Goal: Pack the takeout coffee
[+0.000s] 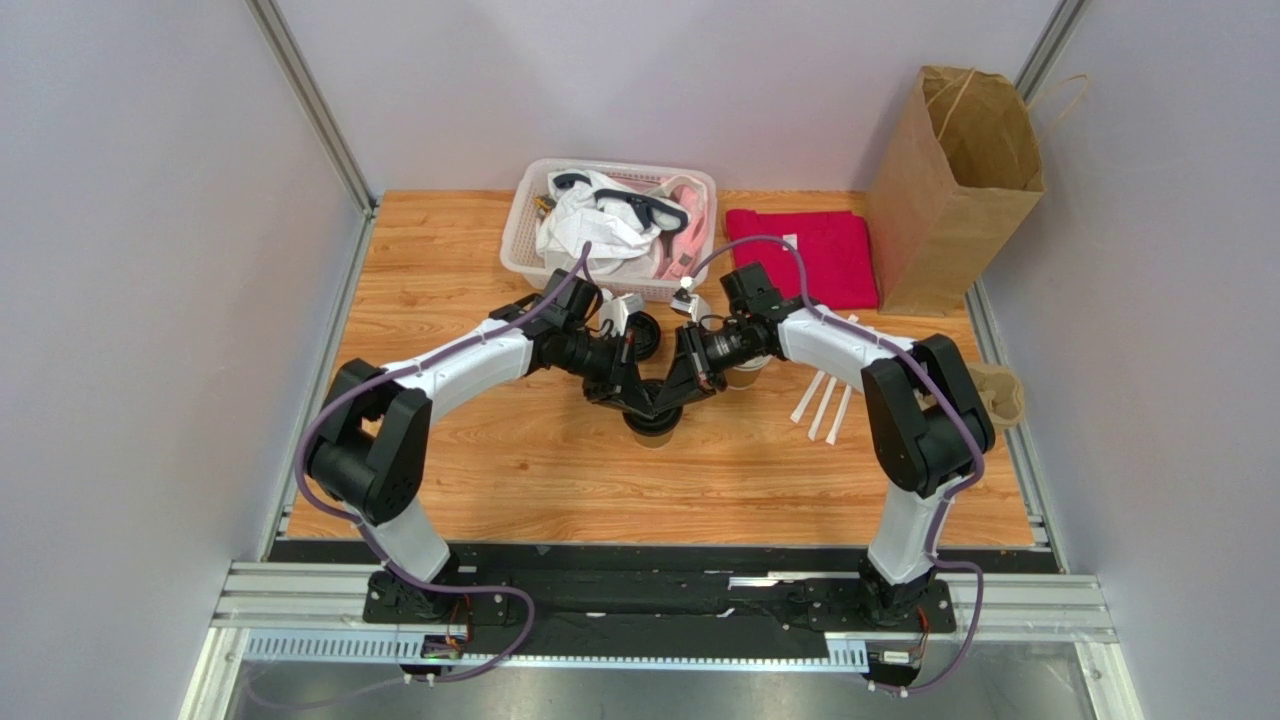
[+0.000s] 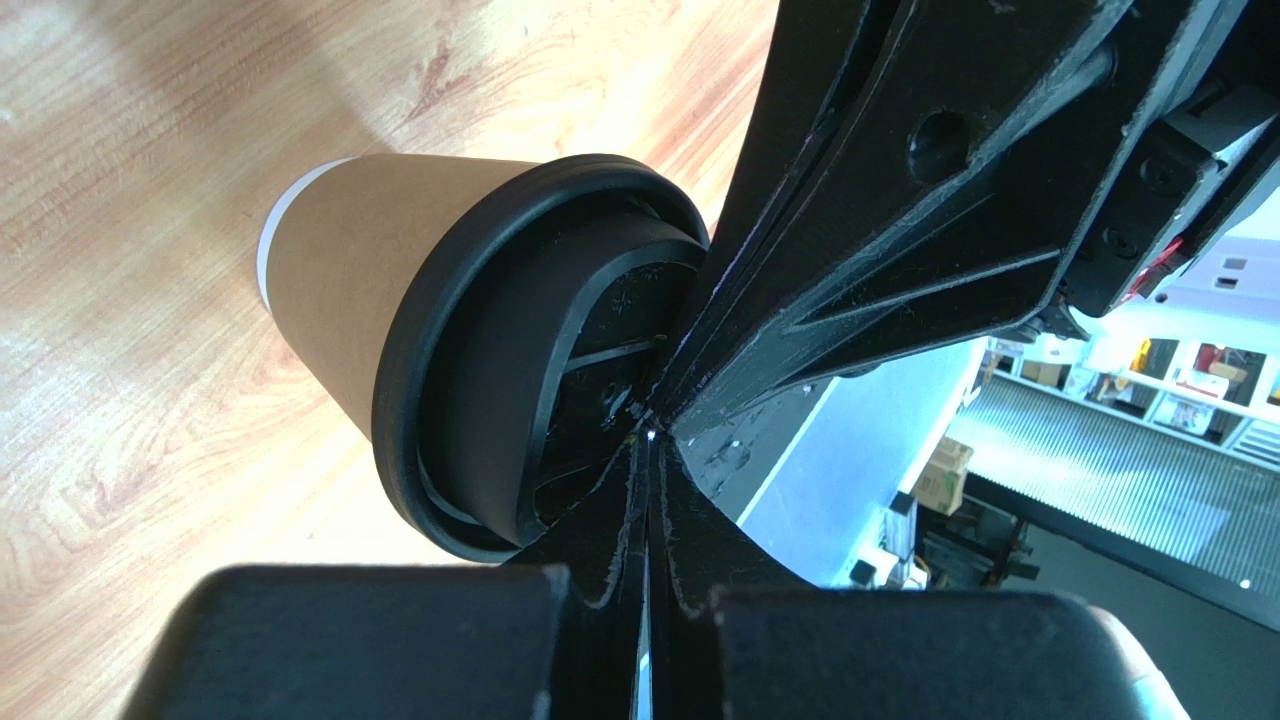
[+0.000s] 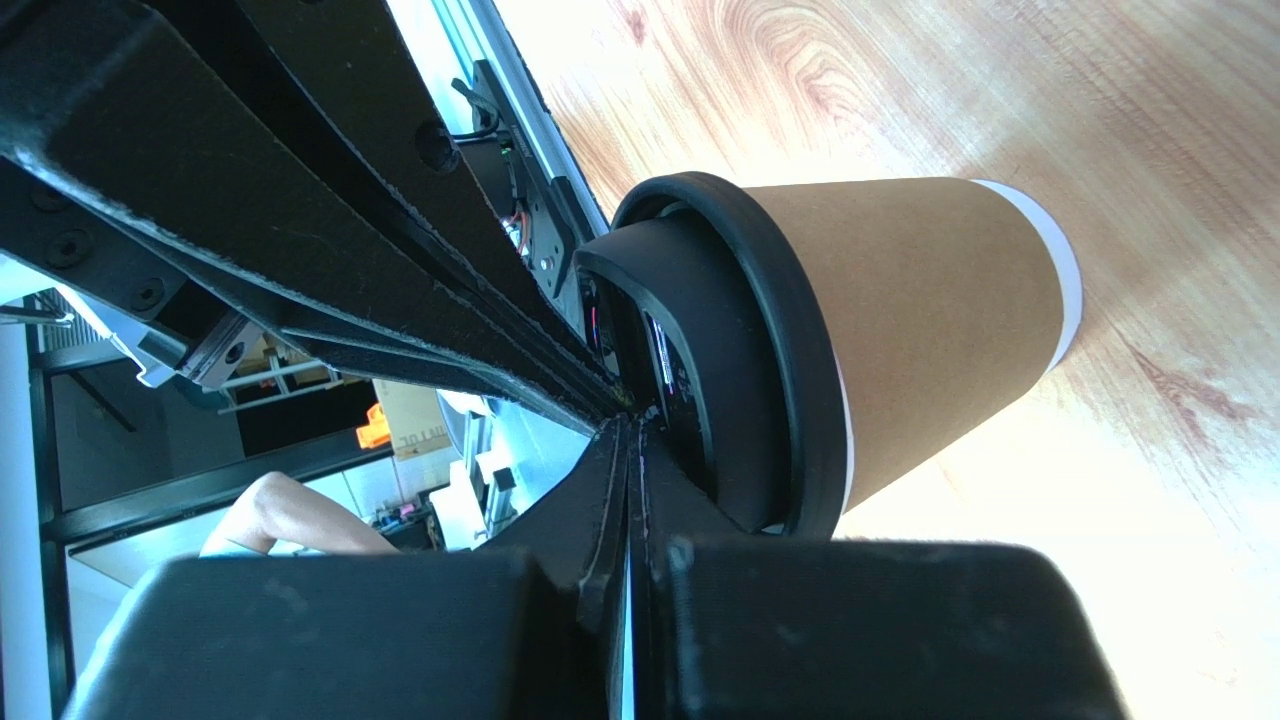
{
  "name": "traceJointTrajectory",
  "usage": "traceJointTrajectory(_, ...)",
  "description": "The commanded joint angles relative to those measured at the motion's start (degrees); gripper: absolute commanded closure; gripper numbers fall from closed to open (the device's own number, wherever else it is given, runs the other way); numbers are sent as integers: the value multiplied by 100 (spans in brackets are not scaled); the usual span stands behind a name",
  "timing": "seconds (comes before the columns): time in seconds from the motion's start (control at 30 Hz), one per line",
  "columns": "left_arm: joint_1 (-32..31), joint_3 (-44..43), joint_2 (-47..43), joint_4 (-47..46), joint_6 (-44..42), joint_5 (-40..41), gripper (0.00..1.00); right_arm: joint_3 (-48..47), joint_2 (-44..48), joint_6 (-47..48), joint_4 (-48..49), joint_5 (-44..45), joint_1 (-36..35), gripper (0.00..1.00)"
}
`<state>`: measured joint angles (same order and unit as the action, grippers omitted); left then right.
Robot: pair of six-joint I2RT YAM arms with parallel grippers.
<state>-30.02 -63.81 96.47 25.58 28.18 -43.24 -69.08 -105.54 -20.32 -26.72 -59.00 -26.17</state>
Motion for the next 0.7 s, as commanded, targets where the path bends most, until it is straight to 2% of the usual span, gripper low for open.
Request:
traceJointTrajectory(0.0, 40, 211, 557, 298, -533, 1749, 100, 61, -248, 283, -141, 688, 77, 100)
traceJointTrajectory(0.33, 40, 202, 637, 316, -516, 1758, 100, 272, -810, 45, 264, 688, 183, 100)
traceJointTrajectory(0.67, 40, 167, 689, 351, -507, 1767, 100, 272, -951, 151, 308, 934, 192, 100)
